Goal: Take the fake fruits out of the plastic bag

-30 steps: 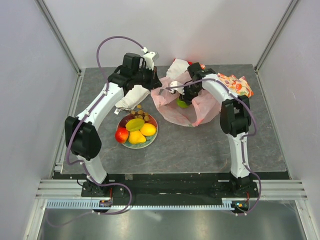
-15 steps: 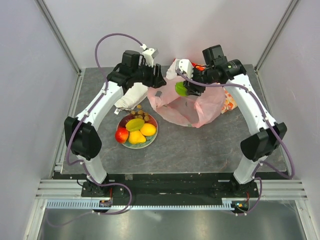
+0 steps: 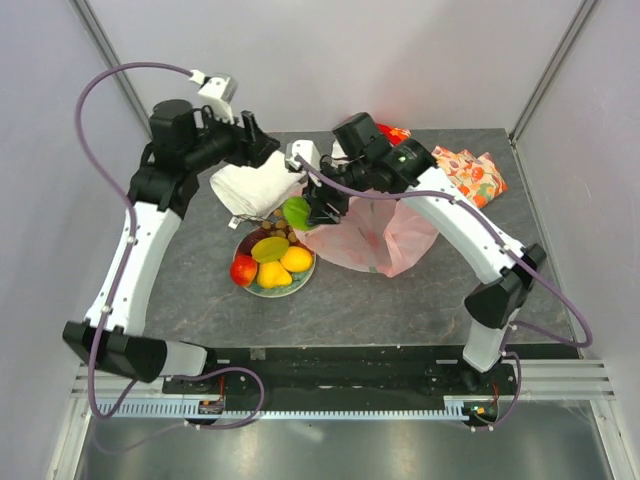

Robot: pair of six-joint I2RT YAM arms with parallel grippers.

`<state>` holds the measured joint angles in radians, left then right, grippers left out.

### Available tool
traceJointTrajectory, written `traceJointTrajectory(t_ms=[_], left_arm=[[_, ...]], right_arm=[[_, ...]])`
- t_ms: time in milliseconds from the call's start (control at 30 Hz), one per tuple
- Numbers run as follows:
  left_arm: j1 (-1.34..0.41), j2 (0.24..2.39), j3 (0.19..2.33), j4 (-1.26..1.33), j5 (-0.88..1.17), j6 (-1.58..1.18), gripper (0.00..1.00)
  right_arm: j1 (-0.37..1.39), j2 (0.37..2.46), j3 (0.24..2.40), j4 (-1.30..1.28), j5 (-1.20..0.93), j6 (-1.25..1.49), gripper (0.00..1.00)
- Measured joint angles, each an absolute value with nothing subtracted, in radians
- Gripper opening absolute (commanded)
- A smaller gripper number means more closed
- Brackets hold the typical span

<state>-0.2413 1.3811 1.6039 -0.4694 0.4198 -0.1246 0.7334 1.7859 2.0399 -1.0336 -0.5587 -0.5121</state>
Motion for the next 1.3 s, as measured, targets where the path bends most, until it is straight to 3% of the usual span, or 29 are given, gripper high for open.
traceJointTrajectory(t_ms=[267,733,1300], left_arm=[[-0.137,1.263,1.487,-0.470,0.421,-0.139,0.72],[-0.119,1.205,1.399,-0.483,0.450,-0.141,0.71],[-0.119,1.206,1.377,-0.482,0.456,-0.141,0.70]], right_arm=[[0.793,1.946,2.080,-0.990,-0.640,-0.331,0.36],[1.009,1.934,1.798,-1.040,-0.390,-0.615,0.33],[0.719,2.121,2.033,-0.978,-0.422,-0.253,0.37]])
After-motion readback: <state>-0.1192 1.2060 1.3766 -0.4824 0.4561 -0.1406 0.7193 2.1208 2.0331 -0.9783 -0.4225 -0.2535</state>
